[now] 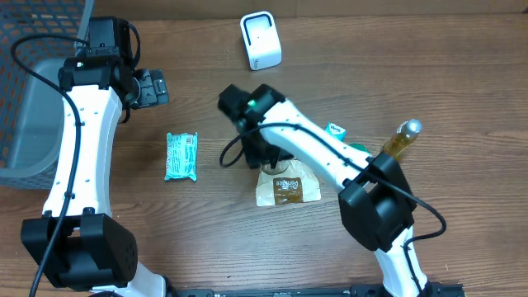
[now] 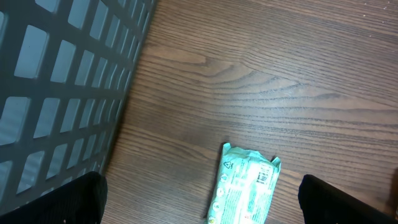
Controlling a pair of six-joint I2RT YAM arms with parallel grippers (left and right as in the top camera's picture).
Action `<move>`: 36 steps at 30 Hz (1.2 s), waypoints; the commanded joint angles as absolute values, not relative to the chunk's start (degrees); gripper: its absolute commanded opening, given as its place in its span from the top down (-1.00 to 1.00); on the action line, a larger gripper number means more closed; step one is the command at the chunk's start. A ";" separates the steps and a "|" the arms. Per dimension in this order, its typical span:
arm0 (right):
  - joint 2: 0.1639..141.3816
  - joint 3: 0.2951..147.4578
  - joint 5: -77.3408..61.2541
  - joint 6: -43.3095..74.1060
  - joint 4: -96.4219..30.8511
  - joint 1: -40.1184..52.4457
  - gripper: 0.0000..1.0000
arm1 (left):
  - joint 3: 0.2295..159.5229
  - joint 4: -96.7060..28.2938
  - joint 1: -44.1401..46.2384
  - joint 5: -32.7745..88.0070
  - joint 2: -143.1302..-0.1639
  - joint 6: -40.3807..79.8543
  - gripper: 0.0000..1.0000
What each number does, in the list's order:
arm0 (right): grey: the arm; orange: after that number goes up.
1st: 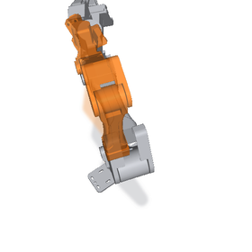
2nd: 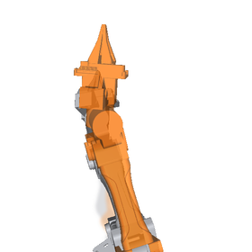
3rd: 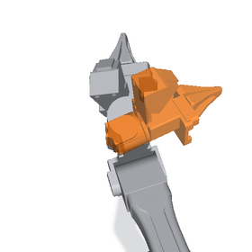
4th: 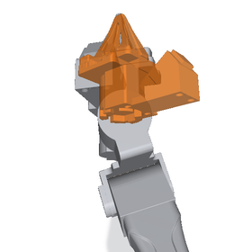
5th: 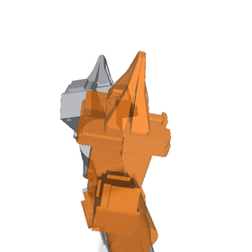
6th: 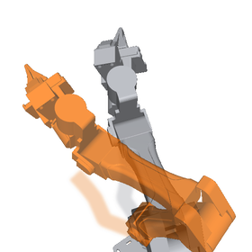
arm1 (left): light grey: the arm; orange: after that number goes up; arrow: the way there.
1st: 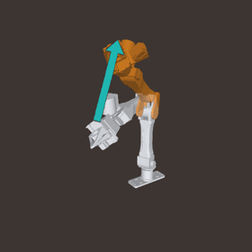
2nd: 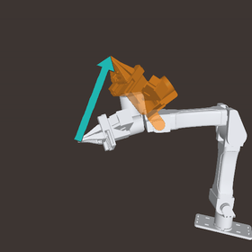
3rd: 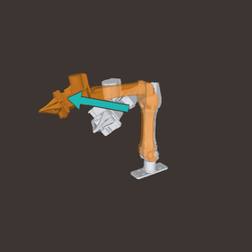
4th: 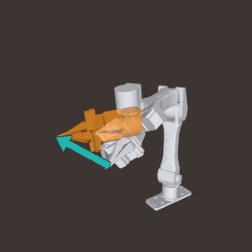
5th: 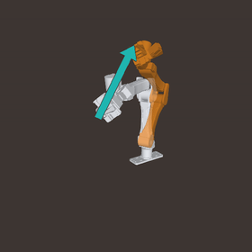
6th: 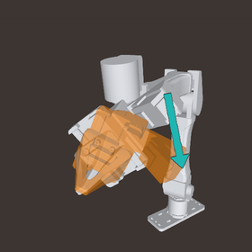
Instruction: Scan the item barcode
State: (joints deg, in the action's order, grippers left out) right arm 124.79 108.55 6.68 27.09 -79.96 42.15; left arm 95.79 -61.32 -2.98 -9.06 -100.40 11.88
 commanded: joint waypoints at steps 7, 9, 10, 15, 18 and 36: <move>124.40 107.66 8.80 30.22 -76.66 34.89 -0.20 | 96.79 -61.28 -2.59 -9.41 -99.98 11.79 -0.99; 124.40 106.41 8.32 30.22 -75.35 34.30 -0.25 | 96.79 -61.28 -2.59 -9.41 -99.98 11.79 -0.99; 124.40 105.49 7.55 30.22 -74.59 34.09 -0.29 | 96.79 -61.25 -2.59 -9.41 -99.98 11.79 -0.99; 124.40 101.80 6.98 30.22 -70.06 34.04 -0.36 | 96.79 -61.28 -2.59 -9.41 -99.98 11.79 -0.99; 124.40 100.29 7.01 30.22 -66.81 34.04 -0.39 | 96.79 -61.28 -2.59 -9.41 -99.98 11.79 -1.00; 124.11 103.44 -7.66 18.55 -60.03 34.11 -0.39 | 96.79 -61.28 -2.59 -9.41 -99.98 11.79 -0.99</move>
State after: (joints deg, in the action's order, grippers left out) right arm 124.79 99.70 -5.98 20.34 -58.70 33.87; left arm 95.79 -61.32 -2.98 -9.06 -100.40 11.88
